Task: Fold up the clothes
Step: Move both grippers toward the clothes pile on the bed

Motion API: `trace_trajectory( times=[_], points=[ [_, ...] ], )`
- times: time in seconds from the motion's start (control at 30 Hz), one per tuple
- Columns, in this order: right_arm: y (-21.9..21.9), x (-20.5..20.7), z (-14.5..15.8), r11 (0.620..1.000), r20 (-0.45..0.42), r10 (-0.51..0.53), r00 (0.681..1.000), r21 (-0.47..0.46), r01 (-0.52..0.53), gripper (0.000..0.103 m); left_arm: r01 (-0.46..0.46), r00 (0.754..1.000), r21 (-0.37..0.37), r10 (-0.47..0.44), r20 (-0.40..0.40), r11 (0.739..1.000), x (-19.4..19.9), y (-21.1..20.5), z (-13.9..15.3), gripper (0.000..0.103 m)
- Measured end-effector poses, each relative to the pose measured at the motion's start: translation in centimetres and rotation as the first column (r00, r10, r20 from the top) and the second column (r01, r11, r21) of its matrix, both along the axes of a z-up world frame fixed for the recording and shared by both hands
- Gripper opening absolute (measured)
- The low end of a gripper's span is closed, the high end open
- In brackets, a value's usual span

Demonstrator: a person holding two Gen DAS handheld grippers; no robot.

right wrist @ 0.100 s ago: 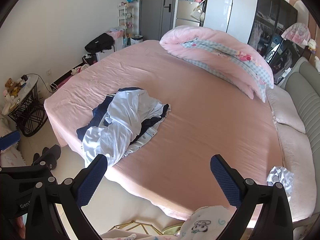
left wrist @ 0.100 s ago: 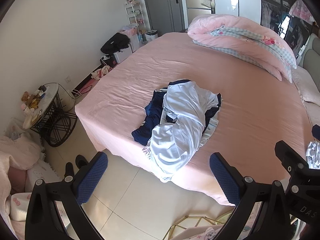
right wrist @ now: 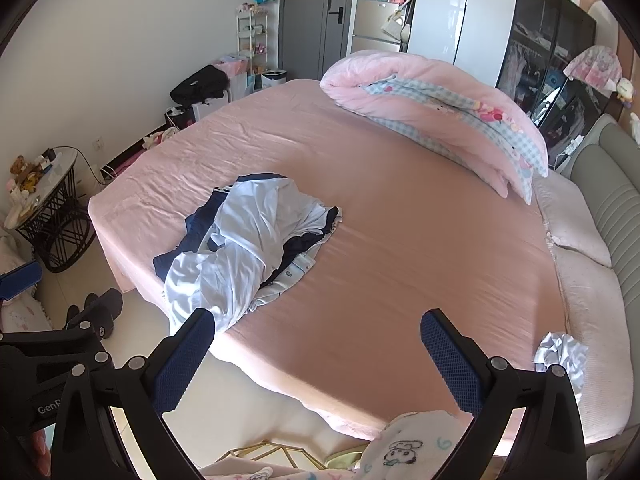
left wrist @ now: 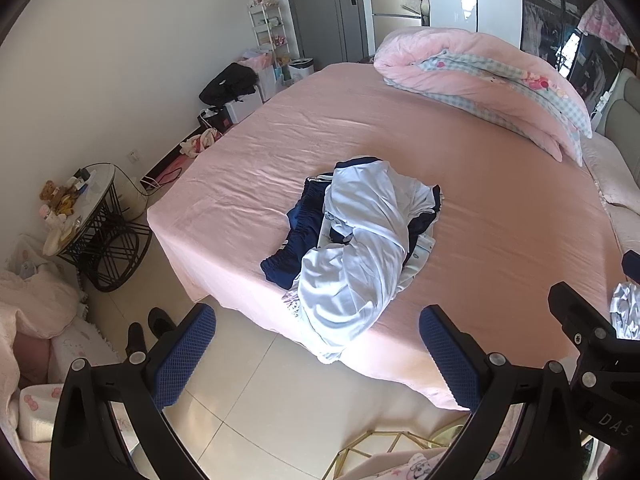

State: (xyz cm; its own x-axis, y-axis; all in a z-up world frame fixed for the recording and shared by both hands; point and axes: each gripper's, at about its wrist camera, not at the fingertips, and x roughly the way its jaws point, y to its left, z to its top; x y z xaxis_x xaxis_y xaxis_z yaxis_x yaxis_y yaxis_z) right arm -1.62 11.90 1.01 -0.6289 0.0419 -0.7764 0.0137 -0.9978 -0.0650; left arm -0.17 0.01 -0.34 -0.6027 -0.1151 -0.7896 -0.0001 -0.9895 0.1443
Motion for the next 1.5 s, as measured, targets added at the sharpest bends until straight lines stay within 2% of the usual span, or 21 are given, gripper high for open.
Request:
trace_trajectory(
  times=[0.43, 0.83, 1.27, 1.4, 1.5],
  points=[
    [-0.2, -0.7, -1.4, 1.000, 0.021, -0.008, 1.000, 0.000, 0.008, 0.103, 0.005, 1.000, -0.021, -0.004, 0.017, 1.000, -0.6, 0.0, -1.2, 0.103],
    [-1.1, -2.6, -4.5, 1.000, 0.096, 0.006, 0.995, -0.015, -0.005, 0.103, -0.014, 0.997, -0.031, 0.016, 0.071, 0.999, -2.1, -1.0, -4.1, 0.103],
    [-2.1, -5.4, -8.8, 1.000, 0.137, 0.021, 0.990, 0.006, -0.023, 0.103, 0.009, 0.992, 0.012, -0.010, 0.127, 1.000, -4.4, -2.3, -8.6, 0.103],
    [-2.2, -6.0, -10.2, 0.999, 0.155, 0.038, 0.987, -0.023, -0.035, 0.103, 0.019, 0.987, 0.060, -0.028, 0.155, 0.998, -5.0, -2.7, -10.3, 0.103],
    [-2.2, -6.3, -11.1, 0.997, 0.166, 0.051, 0.985, -0.067, -0.041, 0.102, 0.033, 0.989, 0.080, -0.044, 0.138, 0.996, -5.5, -2.7, -11.1, 0.103]
  ],
)
